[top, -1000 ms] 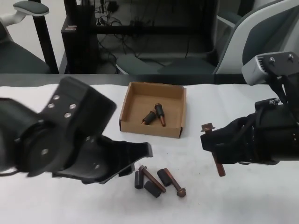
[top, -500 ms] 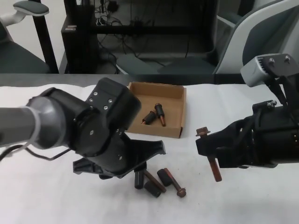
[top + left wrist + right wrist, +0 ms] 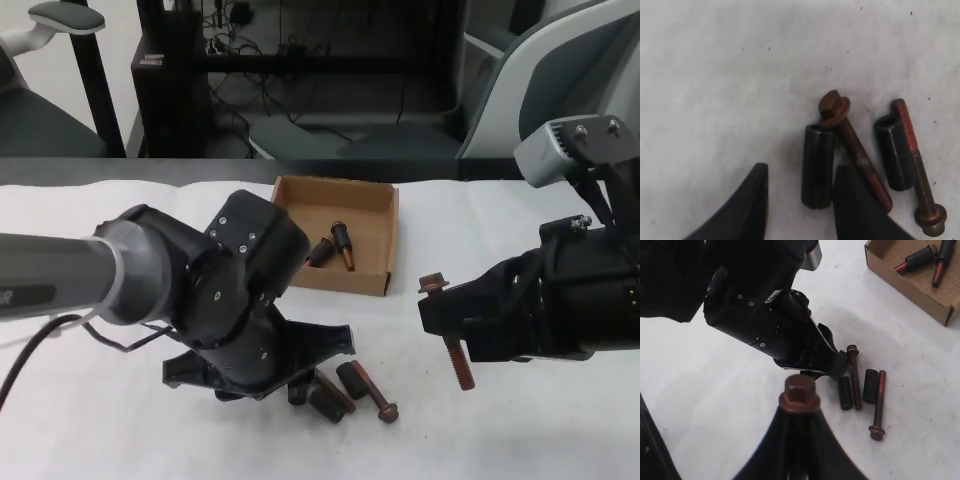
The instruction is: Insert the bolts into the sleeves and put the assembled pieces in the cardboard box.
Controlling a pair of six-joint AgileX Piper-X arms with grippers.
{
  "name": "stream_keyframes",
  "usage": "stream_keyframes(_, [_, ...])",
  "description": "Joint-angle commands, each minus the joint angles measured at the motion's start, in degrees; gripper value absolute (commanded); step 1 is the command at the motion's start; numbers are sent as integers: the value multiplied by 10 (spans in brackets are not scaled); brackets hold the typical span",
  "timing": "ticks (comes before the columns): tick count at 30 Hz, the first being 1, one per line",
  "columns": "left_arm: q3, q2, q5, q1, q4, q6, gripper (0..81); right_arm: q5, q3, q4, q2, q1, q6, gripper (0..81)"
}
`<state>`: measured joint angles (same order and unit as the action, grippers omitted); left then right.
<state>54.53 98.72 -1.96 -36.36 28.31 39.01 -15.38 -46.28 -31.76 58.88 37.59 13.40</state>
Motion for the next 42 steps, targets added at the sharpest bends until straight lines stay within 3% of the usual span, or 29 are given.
stream_keyframes(1, [8,-1,-7,-3,-4,-7,430,-5,1,8,-5,0,-5,6])
stream_keyframes(21, [8,-1,-31,-3,-10,-61,430,-5,1,21,-5,0,-5,6])
stream_keyframes(29, [37,-1,8,-3,20,-96,428,-5,1,21,-5,0,-5,6])
stream_keyframes(35, [51,3,1,-3,28,-111,242,-5,1,21,-5,0,-5,6])
stream_keyframes(42, [51,35,-42,-3,72,-121,245,-5,1,21,-5,0,-5,6])
